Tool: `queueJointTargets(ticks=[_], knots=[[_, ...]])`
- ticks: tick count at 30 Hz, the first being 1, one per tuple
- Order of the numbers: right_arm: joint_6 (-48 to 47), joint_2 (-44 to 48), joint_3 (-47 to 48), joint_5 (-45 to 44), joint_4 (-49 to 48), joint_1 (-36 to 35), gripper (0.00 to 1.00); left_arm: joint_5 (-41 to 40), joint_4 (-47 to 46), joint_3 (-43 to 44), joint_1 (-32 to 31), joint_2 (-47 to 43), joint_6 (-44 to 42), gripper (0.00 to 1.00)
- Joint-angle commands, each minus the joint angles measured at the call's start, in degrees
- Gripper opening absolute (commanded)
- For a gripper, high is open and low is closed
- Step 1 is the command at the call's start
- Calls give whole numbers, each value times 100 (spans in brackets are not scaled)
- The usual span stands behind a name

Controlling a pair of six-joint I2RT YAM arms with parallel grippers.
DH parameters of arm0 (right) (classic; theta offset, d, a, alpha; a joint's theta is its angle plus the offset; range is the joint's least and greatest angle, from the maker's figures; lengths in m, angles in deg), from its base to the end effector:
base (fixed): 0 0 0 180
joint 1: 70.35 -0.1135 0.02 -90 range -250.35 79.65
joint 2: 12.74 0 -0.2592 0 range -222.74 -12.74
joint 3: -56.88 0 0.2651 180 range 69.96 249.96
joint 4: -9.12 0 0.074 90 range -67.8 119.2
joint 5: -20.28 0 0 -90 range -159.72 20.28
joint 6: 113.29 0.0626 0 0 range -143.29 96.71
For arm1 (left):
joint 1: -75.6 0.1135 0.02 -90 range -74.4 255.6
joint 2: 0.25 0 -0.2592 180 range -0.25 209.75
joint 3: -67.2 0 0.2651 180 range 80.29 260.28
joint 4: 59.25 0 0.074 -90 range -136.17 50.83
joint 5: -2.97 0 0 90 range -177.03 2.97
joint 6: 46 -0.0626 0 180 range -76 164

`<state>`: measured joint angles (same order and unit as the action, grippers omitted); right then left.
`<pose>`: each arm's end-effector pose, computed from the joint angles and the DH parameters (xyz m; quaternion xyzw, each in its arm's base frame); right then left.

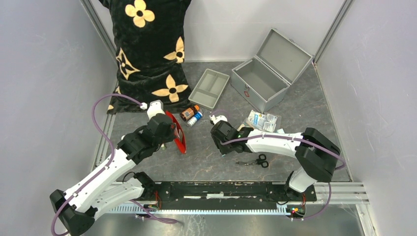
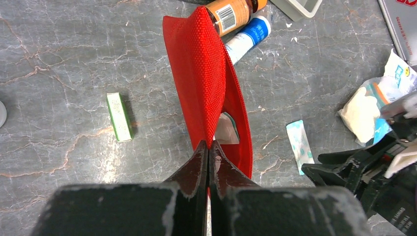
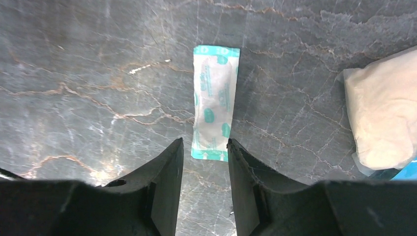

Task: Organize the medicine kit
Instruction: Pick up the medical item at the center of the board.

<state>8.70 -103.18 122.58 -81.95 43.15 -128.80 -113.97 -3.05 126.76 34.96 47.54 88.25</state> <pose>0.1855 0.2767 0.1462 -0.1912 0.9388 0.1177 0.2613 0.1688 -0.1075 0.2687 -0.1184 0.8933 -0.0957 0.4229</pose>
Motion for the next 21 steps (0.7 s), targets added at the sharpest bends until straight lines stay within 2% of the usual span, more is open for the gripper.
queueJointTargets(ticks=[1,13,21], knots=[[-236,-142,99,-35,181,-12,44,-207,-154,28,-23,-90,-110,2],[-299,-506,185,209,128,-48,40,-241,-154,19,-23,-35,-118,2],[-376,-708,309,-70,406,-73,25,-242,-152,10,-23,-42,-127,2]])
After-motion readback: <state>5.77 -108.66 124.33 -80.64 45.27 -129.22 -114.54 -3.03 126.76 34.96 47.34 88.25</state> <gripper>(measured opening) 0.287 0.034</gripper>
